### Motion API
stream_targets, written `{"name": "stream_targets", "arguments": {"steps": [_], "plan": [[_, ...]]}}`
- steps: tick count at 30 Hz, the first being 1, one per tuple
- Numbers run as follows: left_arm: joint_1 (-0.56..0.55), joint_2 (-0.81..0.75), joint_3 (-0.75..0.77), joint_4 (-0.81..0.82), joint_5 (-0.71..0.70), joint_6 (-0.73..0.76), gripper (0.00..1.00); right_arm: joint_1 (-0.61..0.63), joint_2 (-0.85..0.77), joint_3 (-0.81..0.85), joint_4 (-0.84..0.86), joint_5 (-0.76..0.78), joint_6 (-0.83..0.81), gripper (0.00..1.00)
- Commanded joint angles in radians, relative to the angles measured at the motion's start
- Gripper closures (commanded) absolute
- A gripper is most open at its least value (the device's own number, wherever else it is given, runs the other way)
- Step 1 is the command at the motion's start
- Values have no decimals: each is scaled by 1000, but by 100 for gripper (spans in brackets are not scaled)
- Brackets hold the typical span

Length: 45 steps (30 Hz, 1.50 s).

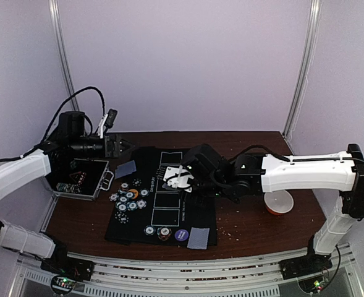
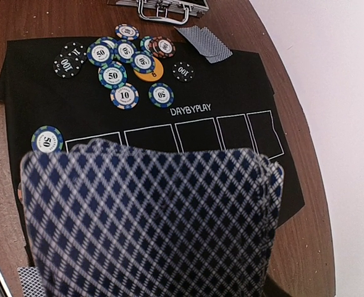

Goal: Distribute texas hold em gaming equipment
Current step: Distribute the poker card in the big blind area, then pick up the poker card from the face-down deck piles.

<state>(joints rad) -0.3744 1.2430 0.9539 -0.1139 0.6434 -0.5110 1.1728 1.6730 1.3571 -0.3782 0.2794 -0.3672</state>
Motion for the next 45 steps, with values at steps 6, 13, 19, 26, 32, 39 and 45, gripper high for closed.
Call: {"name": "stream_targets", "arguments": {"steps": [6,13,19,26,32,39,45], "plan": [[-163,-76,-80,-93,208,-41,3,19,19,57,41,30,-25,52],[-209,-28,-68,-95,187,-49,13,31,53,104,30,33,-38,52],[-227,12,-75,-45,176,-86,14,43,79,121,30,29,-42,52],[-272,64,-66,-30,147,-86,26,46,99,141,33,25,-47,52],[-273,53,-49,-76,97,-50,54,47,95,131,39,24,-46,52],[-272,39,-25,-133,75,-14,66,47,87,112,39,27,-39,52],[-271,27,-3,-187,37,18,66,46,82,102,41,29,-37,52]]}}
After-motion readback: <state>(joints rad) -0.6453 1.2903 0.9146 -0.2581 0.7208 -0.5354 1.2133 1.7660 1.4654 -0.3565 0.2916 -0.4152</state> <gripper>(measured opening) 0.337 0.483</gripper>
